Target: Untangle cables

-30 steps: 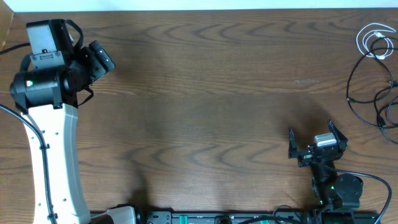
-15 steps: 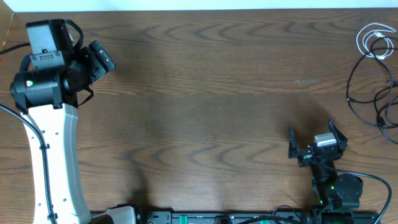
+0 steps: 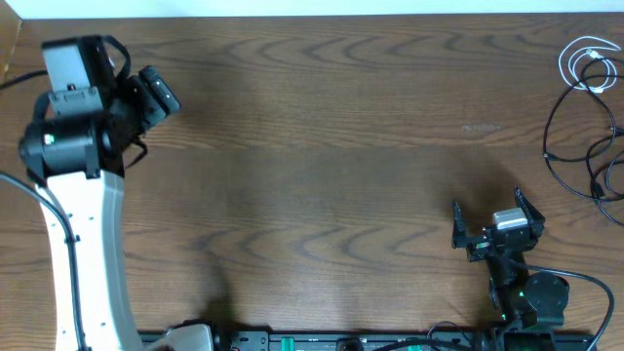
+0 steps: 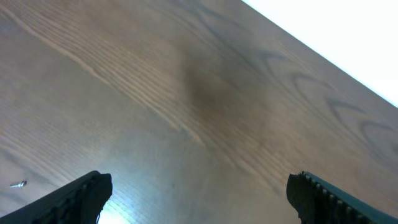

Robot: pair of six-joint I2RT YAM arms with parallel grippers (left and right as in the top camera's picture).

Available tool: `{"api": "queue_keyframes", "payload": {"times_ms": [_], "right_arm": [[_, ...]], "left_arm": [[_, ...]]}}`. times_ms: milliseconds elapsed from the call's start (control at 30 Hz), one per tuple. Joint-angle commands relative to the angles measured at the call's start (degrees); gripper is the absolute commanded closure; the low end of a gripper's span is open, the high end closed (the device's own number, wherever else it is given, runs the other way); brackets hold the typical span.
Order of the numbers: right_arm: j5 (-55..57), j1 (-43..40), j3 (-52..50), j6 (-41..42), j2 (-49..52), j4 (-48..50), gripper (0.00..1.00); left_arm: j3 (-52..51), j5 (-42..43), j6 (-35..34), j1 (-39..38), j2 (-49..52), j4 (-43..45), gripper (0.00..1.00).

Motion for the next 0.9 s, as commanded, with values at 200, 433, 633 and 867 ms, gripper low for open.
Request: {"api": "queue_keyframes", "payload": {"times_ms": [200, 433, 633, 867], "right_arm": [[-0.37, 0.44, -0.13, 1.05, -0.31, -0.17, 0.01], [-0.37, 0.44, -0.13, 1.03, -0.31, -0.17, 0.01], [-0.37, 0.44, -0.13, 1.03, -0.31, -0.17, 0.01], [-0.37, 0.44, -0.13, 1.05, -0.31, -0.17, 0.01]], "left_arm": [[-23.19, -1.05, -0.28, 0.22, -17.73, 15.69, 0.04], [-45.05, 0.52, -0.09, 0.20, -33.66, 33.73, 0.04], [-60.37, 1.29, -0.09, 0.20, -45.35, 46.60, 0.04], [-72.37, 1.27, -0.09, 0.20, -56.70, 54.10, 0.04]]}}
